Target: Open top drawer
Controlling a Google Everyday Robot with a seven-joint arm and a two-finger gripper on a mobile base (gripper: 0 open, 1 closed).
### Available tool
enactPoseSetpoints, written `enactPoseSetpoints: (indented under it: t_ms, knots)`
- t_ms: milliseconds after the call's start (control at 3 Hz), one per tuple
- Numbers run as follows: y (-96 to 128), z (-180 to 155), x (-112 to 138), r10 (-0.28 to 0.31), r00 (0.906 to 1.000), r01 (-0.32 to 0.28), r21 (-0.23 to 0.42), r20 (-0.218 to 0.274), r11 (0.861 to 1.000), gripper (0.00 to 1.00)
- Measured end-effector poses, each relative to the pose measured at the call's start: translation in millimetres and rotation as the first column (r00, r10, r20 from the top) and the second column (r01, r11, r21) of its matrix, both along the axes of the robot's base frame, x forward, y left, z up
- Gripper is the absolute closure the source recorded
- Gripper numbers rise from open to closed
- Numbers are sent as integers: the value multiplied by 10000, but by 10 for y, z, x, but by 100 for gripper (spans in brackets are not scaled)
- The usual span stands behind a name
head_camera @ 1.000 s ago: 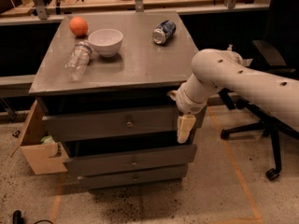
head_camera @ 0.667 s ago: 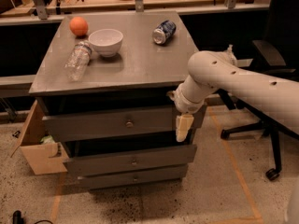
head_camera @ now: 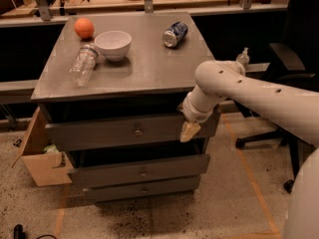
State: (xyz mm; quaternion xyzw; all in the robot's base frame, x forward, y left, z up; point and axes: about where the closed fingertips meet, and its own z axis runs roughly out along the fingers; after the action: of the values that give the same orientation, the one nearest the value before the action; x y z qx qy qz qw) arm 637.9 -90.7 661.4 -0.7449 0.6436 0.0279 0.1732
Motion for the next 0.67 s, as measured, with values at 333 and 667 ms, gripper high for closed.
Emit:
enactPoseSetpoints:
  t_ms: [333, 667]
  knots:
    - [4, -37, -22, 86, 9996, -83, 131, -258, 9999, 61]
    - [-67, 90, -185, 80, 9980, -63, 270, -628, 9996, 85]
